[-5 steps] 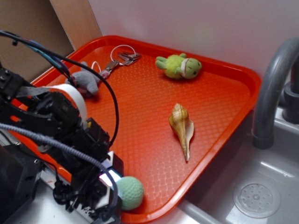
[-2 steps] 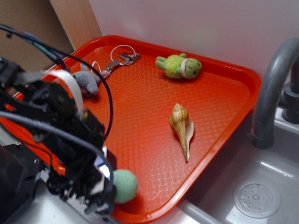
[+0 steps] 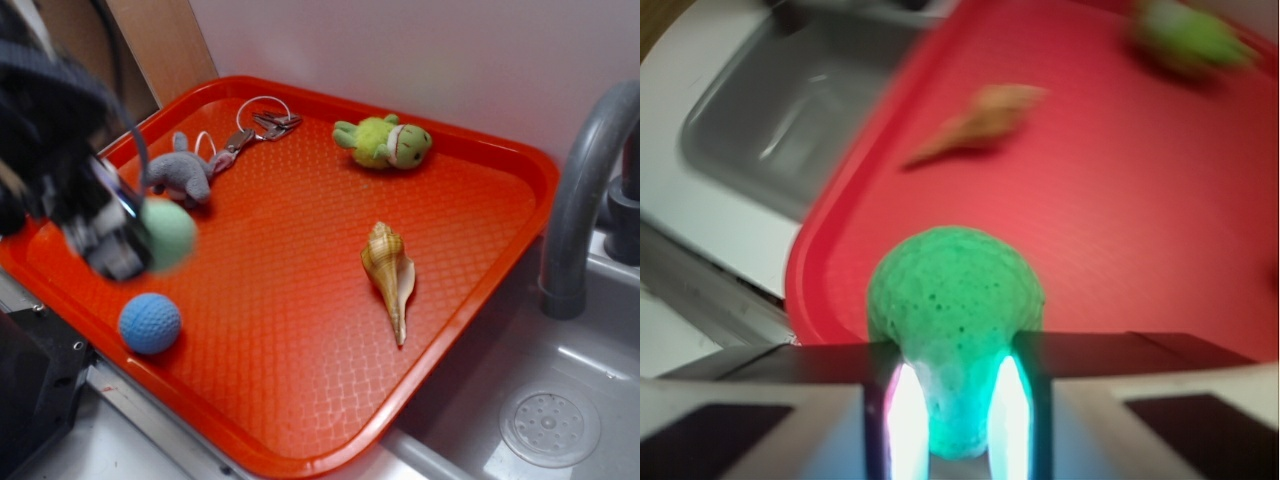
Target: Grab the green ball.
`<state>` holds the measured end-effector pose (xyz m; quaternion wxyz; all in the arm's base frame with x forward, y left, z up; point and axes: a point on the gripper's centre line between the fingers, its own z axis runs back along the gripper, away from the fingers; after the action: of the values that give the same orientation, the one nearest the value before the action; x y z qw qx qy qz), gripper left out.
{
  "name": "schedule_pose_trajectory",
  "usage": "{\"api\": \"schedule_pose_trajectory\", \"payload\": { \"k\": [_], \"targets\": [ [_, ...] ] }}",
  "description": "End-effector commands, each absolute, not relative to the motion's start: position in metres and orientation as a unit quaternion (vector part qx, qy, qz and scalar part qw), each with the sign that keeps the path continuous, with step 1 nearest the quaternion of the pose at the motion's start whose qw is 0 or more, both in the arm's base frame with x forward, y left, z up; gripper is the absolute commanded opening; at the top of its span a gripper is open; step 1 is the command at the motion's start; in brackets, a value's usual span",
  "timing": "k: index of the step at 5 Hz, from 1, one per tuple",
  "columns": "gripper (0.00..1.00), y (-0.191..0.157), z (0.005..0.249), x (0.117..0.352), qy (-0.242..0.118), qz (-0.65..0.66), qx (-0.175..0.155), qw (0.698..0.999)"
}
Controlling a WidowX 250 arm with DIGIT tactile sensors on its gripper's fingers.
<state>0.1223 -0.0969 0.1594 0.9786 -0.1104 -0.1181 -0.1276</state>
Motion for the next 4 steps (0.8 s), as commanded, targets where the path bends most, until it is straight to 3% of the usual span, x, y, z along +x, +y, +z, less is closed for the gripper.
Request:
{"api": "schedule_pose_trajectory", "payload": {
  "k": [1, 2, 4],
  "targets": [
    [0.0, -0.06, 0.271, 0.097, -0.147, 0.044, -0.048, 0.987],
    [0.0, -0.05, 0.29, 0.106, -0.132, 0.09, -0.031, 0.987],
    [0.0, -0.021, 0.263, 0.142, -0.058, 0.157, -0.008, 0.986]
  ]
}}
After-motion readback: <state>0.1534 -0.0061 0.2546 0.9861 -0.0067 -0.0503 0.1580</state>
